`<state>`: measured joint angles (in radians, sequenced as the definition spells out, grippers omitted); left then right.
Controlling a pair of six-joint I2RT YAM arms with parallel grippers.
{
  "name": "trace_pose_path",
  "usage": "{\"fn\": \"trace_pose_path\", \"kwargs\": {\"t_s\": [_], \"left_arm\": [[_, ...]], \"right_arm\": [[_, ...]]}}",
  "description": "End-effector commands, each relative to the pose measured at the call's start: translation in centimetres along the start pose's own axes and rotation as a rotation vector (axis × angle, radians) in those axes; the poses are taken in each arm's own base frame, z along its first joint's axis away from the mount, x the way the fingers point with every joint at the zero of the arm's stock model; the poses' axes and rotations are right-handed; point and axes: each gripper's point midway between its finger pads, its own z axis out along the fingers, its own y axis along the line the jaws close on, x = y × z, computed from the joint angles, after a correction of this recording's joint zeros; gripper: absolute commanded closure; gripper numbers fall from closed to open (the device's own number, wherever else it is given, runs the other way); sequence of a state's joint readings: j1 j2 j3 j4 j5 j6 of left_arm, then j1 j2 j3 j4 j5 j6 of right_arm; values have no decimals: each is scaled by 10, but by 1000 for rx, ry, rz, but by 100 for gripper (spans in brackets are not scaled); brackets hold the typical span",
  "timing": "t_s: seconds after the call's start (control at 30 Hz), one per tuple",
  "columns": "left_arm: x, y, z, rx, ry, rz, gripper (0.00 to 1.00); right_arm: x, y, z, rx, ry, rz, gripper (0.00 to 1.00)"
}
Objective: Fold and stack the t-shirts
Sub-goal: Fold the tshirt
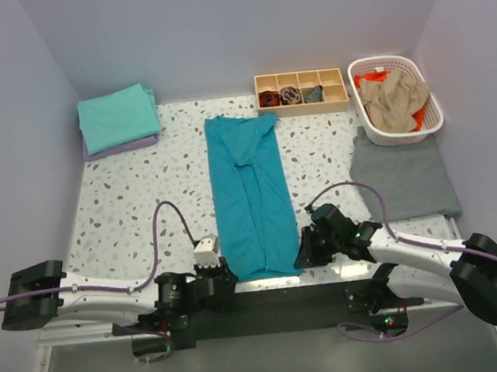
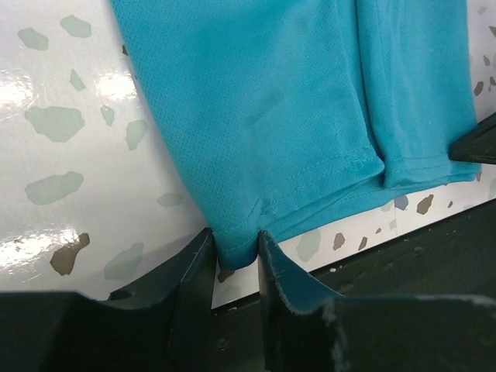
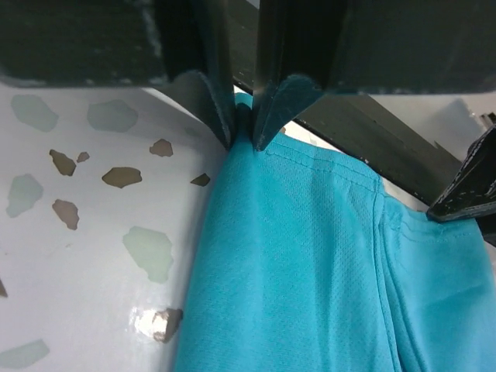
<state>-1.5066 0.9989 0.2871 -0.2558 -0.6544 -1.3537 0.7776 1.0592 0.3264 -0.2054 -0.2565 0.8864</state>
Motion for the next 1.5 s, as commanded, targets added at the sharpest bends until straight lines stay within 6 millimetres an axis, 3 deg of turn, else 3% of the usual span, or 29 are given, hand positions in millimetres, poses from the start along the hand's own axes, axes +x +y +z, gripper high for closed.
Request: {"fn": "trace_pose_path", "kwargs": {"t_s": [0.0, 0.07, 0.23, 0.6, 0.77, 0.9, 1.0, 1.1, 1.17, 1.3, 1.47], "left_arm": [[-1, 8, 0, -13, -19, -21, 72], [0, 11, 0, -16, -18, -21, 81], [1, 16, 0, -29, -10, -11, 99], [12, -1, 1, 15, 50, 46, 100], [21, -20, -11, 68, 125, 68, 100], [20, -25, -20, 73, 132, 79, 100], [9, -30, -24, 58, 96, 98, 100], [-14, -44, -30, 39, 25, 107, 100], [-28, -41, -30, -8, -37, 135, 100], [-60, -53, -38, -50, -139, 140, 100], [-83, -49, -45, -114, -226, 135, 100]], "right_arm": [[6, -7, 2, 21, 4, 2, 87], [5, -16, -2, 70, -9, 3, 97], [1, -25, -16, 121, -55, -10, 100], [11, -23, -11, 84, -7, -6, 100], [23, -7, -16, 30, 46, -85, 100], [14, 11, -33, -21, -17, -170, 100], [-3, 14, -47, 13, -88, -223, 100], [-23, 19, -60, 43, -177, -276, 100], [-35, 27, -65, 48, -215, -299, 100], [-54, 32, -67, 105, -251, -374, 100], [-74, 46, -65, 147, -263, -434, 100]]}}
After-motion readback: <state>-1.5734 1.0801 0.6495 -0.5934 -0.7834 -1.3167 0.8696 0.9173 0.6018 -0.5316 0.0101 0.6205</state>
